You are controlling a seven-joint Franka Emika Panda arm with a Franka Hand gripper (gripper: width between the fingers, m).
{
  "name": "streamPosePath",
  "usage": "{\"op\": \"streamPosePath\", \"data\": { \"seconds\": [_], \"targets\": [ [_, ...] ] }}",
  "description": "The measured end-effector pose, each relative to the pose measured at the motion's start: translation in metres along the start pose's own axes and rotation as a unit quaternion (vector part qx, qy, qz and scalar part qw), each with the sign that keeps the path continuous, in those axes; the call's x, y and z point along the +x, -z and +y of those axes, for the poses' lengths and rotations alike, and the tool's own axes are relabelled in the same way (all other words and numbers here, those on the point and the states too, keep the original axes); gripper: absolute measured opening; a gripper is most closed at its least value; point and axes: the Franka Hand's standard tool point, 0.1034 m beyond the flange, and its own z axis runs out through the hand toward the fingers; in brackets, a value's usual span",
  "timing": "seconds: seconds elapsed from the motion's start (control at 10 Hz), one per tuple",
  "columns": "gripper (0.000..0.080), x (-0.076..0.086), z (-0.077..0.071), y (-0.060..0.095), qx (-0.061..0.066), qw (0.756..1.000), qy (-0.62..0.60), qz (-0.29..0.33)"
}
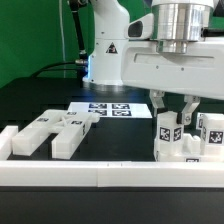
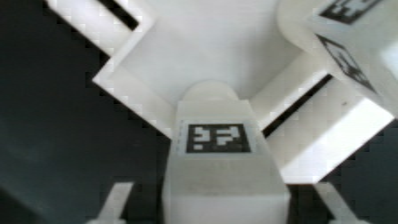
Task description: Assemble chair
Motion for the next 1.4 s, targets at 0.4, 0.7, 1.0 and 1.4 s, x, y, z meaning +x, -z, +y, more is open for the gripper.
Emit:
{"op": "streamPosePath", "data": {
  "seconds": [0.4,0.7,1.0,1.4],
  "targets": [
    [0.029,0.0013,0.0004,0.0004,0.001,0.995,-0.102,0.0],
    [0.0393,0.0017,0.0009,0.0001,0.0,0.998,-0.064,0.0],
    [0.0635,0.0041,0.0024,0.0,-0.001,0.998,0.067,0.001],
    [0.0649,0.0056,0.0029,0.0003,-0.001,0.963,0.27,0.002]
  ]
}}
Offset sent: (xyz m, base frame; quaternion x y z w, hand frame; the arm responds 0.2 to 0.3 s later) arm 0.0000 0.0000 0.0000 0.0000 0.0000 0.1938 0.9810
